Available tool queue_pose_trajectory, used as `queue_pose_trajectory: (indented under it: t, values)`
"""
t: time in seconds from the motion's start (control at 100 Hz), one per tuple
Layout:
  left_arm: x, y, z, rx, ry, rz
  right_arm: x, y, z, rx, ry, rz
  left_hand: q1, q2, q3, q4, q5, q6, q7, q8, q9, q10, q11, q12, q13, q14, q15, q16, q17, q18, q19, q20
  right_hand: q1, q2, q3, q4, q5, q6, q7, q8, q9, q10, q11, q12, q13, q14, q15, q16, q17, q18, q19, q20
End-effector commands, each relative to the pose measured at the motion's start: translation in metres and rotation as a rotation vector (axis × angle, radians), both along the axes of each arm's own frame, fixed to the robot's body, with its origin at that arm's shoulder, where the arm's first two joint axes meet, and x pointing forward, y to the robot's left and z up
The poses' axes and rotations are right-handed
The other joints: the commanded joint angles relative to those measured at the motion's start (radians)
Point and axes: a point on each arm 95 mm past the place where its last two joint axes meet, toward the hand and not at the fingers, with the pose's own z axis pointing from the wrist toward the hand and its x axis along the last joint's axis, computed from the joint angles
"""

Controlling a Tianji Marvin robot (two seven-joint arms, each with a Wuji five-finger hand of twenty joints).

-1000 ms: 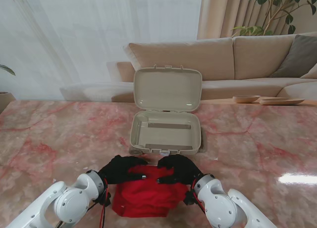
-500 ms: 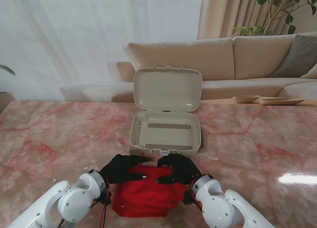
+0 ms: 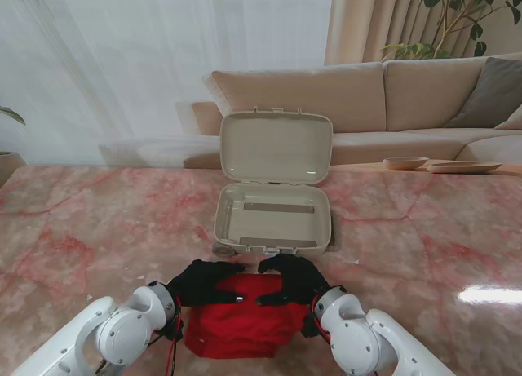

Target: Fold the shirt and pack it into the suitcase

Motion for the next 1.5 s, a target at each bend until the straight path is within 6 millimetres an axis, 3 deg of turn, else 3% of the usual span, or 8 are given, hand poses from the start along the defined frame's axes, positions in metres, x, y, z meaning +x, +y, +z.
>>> queue_pose_trajectory:
  t: [0.0, 0.36, 0.86, 1.34, 1.37, 1.42, 1.46, 1.49]
  values:
    - [-0.002, -0.001, -0.003, 0.012, 0.005, -0.007, -0.003, -0.002, -0.007, -0.026, 0.04, 0.011, -0.037, 0.028, -0.038, 0.007, -0.041, 0.023, -0.029, -0.018, -0.042, -0.006, -0.027, -0.012, -0.035, 0.0, -0.032, -0.012, -0.014, -0.001, -0.028, 0.014, -0.056, -0.017, 0.005, -0.034, -0.029, 0.006, -0.02, -0.008, -0.03, 0.006, -0.014, -0.022, -0.028, 0.016, -0.011, -0.012, -0.015, 0.01, -0.023, -0.012]
    - [-0.002, -0.002, -0.004, 0.048, 0.037, -0.045, 0.003, 0.0, -0.014, -0.09, 0.104, 0.059, -0.062, -0.044, -0.029, 0.009, -0.096, 0.031, -0.063, -0.053, -0.074, 0.007, -0.035, -0.01, 0.009, 0.045, -0.009, -0.005, -0.004, 0.037, 0.042, 0.076, -0.028, -0.017, -0.032, -0.027, -0.048, 0.028, -0.044, -0.008, -0.077, 0.033, -0.031, -0.023, 0.049, 0.007, 0.04, 0.04, 0.04, 0.014, 0.014, 0.04]
    - [-0.001, -0.004, -0.008, 0.087, 0.063, -0.114, 0.013, 0.011, -0.025, -0.189, 0.05, 0.106, -0.035, -0.189, -0.017, 0.004, 0.008, 0.06, 0.009, -0.026, 0.032, -0.008, 0.078, 0.048, 0.195, -0.022, 0.153, 0.114, 0.108, 0.047, 0.294, 0.145, -0.011, -0.211, 0.144, -0.06, 0.062, 0.001, 0.048, 0.051, 0.029, 0.054, 0.22, 0.22, 0.209, -0.023, 0.579, 0.345, 0.203, 0.042, 0.332, 0.2]
    - [-0.002, -0.004, -0.009, 0.109, 0.075, -0.103, 0.017, 0.014, -0.022, -0.223, 0.026, 0.097, -0.065, -0.177, -0.019, 0.0, -0.001, 0.047, 0.025, -0.003, 0.018, -0.013, 0.074, 0.056, 0.172, -0.028, 0.157, 0.141, 0.085, 0.048, 0.312, 0.15, 0.15, -0.337, 0.236, -0.063, 0.199, -0.198, 0.647, 0.287, 0.396, -0.087, 0.513, 0.438, 0.664, -0.205, 1.024, 0.446, 0.805, -0.143, 0.688, 0.189]
    - [-0.002, -0.003, -0.009, 0.11, 0.075, -0.101, 0.016, 0.014, -0.022, -0.223, 0.025, 0.095, -0.067, -0.175, -0.018, 0.0, -0.006, 0.046, 0.021, -0.004, 0.012, -0.013, 0.069, 0.053, 0.164, -0.025, 0.15, 0.139, 0.08, 0.05, 0.307, 0.149, 0.179, -0.335, 0.228, -0.074, 0.211, -0.213, 0.679, 0.279, 0.422, -0.098, 0.526, 0.446, 0.692, -0.215, 1.041, 0.44, 0.779, -0.007, 0.44, -0.096]
    - [-0.002, -0.003, -0.01, 0.109, 0.074, -0.098, 0.017, 0.014, -0.022, -0.22, 0.019, 0.089, -0.075, -0.17, -0.019, 0.0, -0.017, 0.041, 0.009, -0.009, -0.003, -0.012, 0.053, 0.044, 0.142, -0.021, 0.119, 0.122, 0.065, 0.053, 0.28, 0.14, 0.249, -0.338, 0.206, -0.144, 0.218, -0.248, 0.773, 0.189, 0.466, -0.115, 0.542, 0.456, 0.738, -0.227, 1.064, 0.421, 0.868, -0.087, 0.643, 0.155]
    - [-0.002, -0.003, -0.01, 0.104, 0.073, -0.094, 0.017, 0.014, -0.022, -0.22, 0.017, 0.087, -0.077, -0.168, -0.018, 0.001, -0.027, 0.035, 0.002, -0.011, -0.015, -0.013, 0.045, 0.039, 0.124, -0.015, 0.1, 0.11, 0.056, 0.054, 0.263, 0.133, 0.287, -0.331, 0.194, -0.156, 0.226, -0.269, 0.812, 0.168, 0.49, -0.125, 0.546, 0.473, 0.764, -0.232, 1.067, 0.414, 0.772, 0.004, 0.219, -0.401]
    - [-0.002, -0.003, -0.011, 0.098, 0.068, -0.088, 0.017, 0.014, -0.022, -0.218, 0.013, 0.084, -0.079, -0.167, -0.018, 0.001, -0.037, 0.032, -0.004, -0.014, -0.024, -0.012, 0.039, 0.034, 0.116, -0.011, 0.082, 0.093, 0.054, 0.054, 0.245, 0.125, 0.319, -0.321, 0.19, -0.158, 0.236, -0.283, 0.837, 0.168, 0.512, -0.133, 0.557, 0.486, 0.784, -0.239, 1.074, 0.413, 0.773, 0.002, 0.178, -0.533]
